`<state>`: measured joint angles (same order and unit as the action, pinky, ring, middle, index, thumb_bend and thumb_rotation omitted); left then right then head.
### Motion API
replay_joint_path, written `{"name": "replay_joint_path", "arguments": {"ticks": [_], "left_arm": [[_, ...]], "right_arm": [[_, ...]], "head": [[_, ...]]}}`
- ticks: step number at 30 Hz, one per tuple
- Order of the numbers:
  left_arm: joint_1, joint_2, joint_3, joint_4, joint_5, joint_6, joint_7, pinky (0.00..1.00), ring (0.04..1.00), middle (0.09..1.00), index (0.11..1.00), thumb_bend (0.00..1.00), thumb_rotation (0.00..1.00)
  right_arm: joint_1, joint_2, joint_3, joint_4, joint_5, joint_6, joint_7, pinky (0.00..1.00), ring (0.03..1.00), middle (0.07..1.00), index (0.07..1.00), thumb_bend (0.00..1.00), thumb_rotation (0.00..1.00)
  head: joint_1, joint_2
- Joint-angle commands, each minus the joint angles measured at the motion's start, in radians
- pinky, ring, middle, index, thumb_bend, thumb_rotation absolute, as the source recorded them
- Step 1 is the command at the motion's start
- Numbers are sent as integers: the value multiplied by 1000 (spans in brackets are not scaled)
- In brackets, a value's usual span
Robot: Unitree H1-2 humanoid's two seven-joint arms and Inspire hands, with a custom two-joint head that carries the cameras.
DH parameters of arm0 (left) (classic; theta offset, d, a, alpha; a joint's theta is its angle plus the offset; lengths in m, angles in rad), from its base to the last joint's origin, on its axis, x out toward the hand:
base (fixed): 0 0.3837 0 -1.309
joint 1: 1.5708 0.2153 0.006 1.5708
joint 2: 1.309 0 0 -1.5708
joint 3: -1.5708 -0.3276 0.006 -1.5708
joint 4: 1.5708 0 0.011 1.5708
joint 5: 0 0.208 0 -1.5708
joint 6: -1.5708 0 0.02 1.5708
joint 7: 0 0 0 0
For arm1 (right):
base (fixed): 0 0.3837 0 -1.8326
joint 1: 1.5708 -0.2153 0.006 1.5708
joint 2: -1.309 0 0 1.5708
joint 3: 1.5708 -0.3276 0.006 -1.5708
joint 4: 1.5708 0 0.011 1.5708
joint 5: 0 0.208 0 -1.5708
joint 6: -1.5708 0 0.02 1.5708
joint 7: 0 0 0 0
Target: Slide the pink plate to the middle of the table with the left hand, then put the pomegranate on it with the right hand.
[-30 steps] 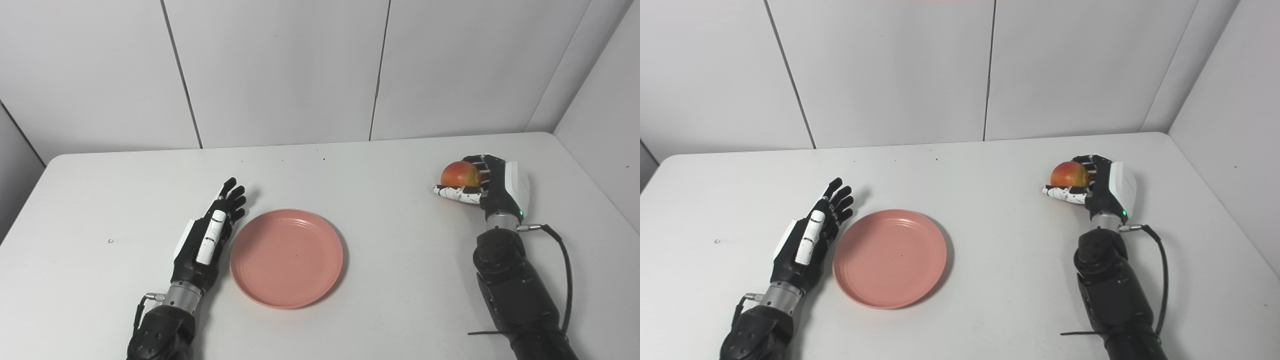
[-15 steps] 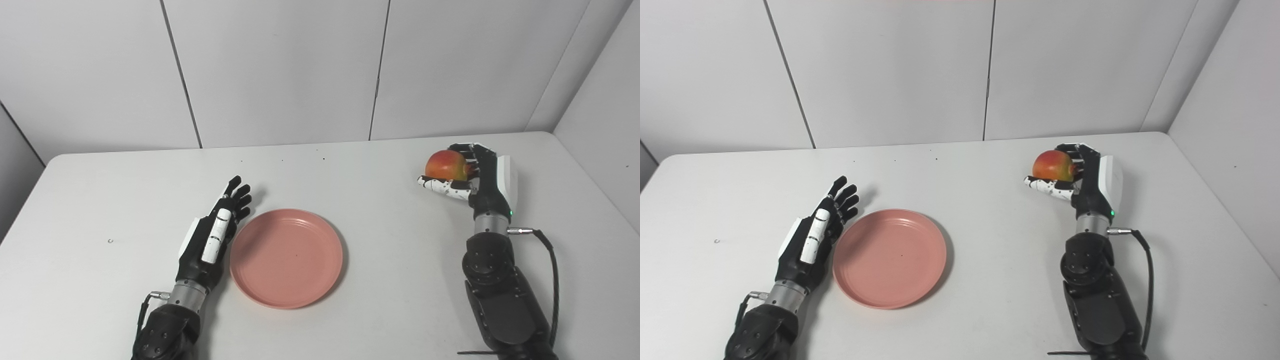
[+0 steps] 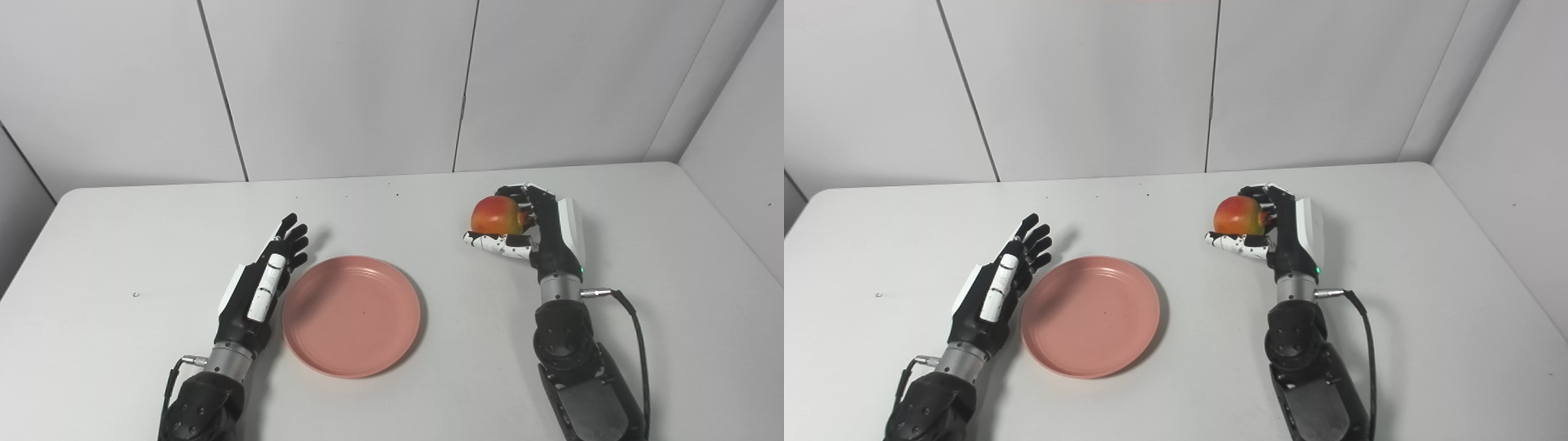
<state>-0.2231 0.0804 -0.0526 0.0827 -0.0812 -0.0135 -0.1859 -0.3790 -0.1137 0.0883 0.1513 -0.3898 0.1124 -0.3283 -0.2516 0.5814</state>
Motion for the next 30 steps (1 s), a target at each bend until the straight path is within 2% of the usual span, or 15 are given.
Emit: {"name": "replay_joint_path", "arguments": {"ticks": [1, 6, 14, 20, 30], "left_arm": [[-15, -8, -4, -35, 11, -13, 10, 931, 947, 950, 947, 571, 948], [-12, -14, -6, -46, 15, -9, 11, 932, 946, 949, 948, 552, 958], [-9, -21, -19, -64, 52, 4, 29, 917, 936, 943, 941, 551, 976], [-7, -31, -33, -83, 83, 34, 43, 909, 938, 946, 942, 546, 999], [-14, -47, -43, -65, 111, 20, 56, 896, 930, 936, 938, 553, 1000]], "right_arm": [[-20, 3, 4, -43, -12, -66, 2, 296, 386, 468, 545, 511, 0], [-10, 18, 18, -59, -5, -92, 15, 360, 411, 477, 532, 515, 0], [5, 37, 37, -95, -1, -102, 39, 353, 406, 478, 533, 515, 0], [18, 40, 42, -88, 11, -174, 54, 373, 413, 488, 524, 515, 0], [36, 52, 67, -112, -14, -160, 96, 386, 423, 494, 516, 516, 0]], "head": [[5, 3], [23, 12], [78, 26], [124, 34], [169, 37]]}}
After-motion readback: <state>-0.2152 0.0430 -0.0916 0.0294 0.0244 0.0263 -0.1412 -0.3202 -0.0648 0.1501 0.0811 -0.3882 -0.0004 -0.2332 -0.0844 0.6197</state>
